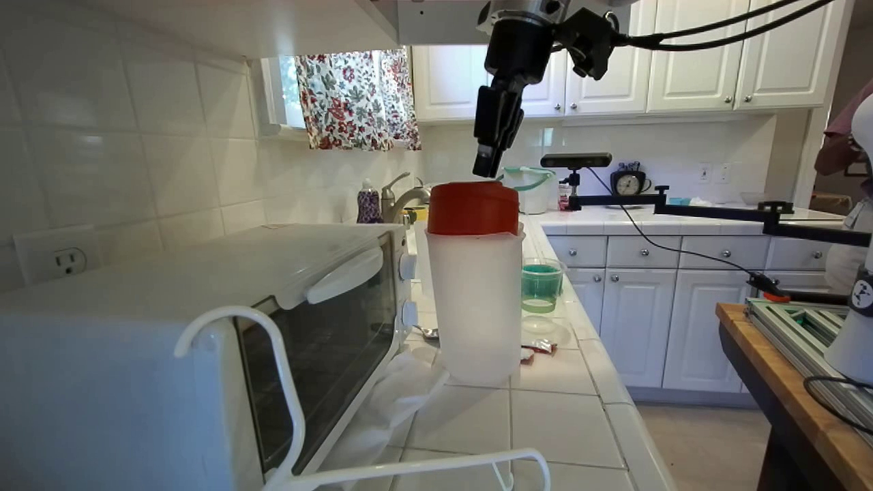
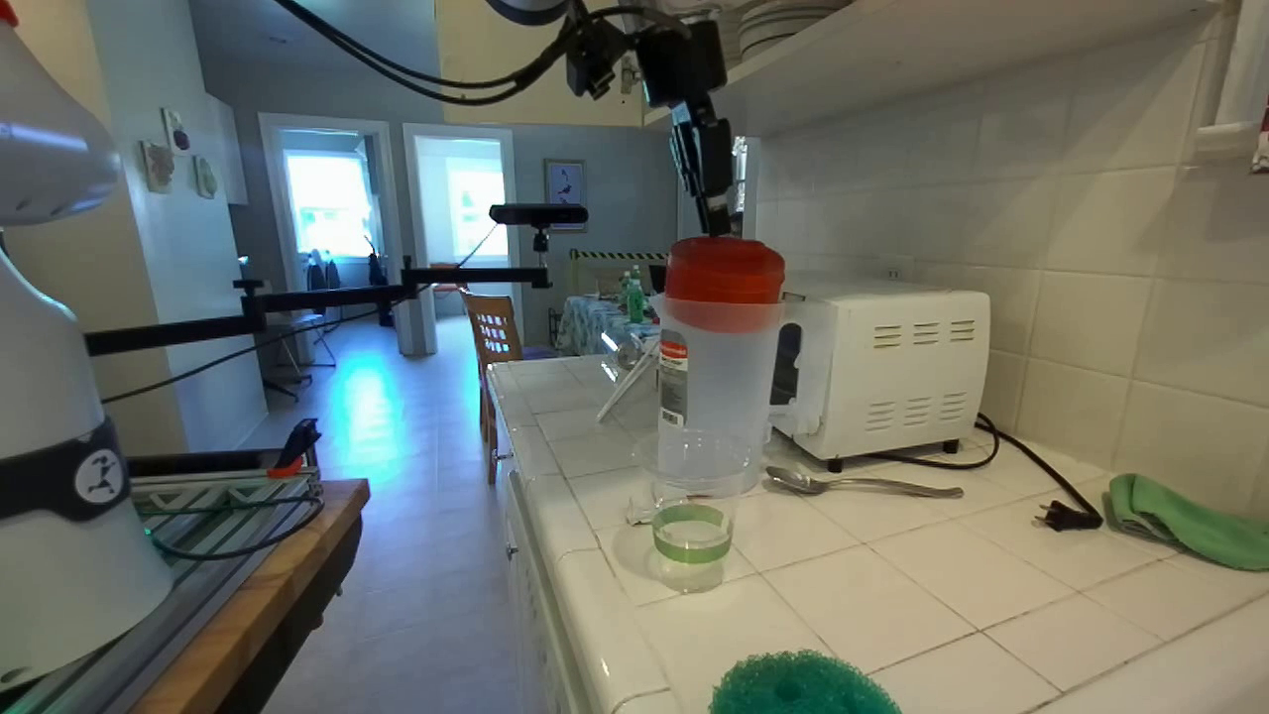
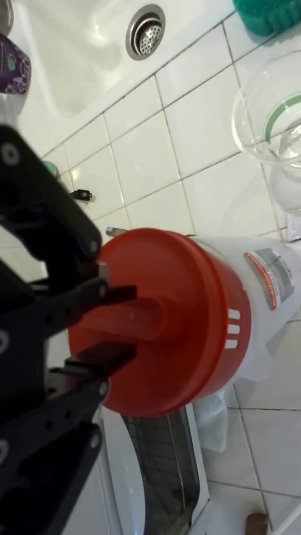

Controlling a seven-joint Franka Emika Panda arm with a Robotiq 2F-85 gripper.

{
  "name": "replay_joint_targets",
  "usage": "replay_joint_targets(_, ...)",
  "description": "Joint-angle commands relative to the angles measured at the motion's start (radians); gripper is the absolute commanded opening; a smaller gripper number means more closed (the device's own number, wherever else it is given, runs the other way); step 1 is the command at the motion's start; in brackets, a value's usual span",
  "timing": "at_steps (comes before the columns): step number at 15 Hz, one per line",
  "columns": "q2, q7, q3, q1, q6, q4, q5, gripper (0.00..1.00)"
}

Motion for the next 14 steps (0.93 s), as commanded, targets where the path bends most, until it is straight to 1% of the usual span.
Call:
replay_joint_targets(1, -0.005, -0.008, 0.002, -0.004, -0.023, 0.001, -0.034, 0.39)
replay_joint_targets(2, -0.002, -0.009, 0.0, -0.004, -0.02, 0.0, -0.031, 0.59)
replay_joint_targets(5, -0.003, -0.012, -0.004, -0.005, -0.015, -0.001, -0.024, 0.79)
replay_joint_targets(7, 0.002, -0.013, -0.005, -0.004, -0.01, 0.001, -0.02, 0.95)
replay_joint_targets(8, 0.008, -0.013, -0.006, -0.004, -0.007, 0.002, -0.017, 1.0)
replay_joint_targets(14, 0.043, -0.011, -0.015, -0.003, 0.015, 0.005, 0.002, 1.0)
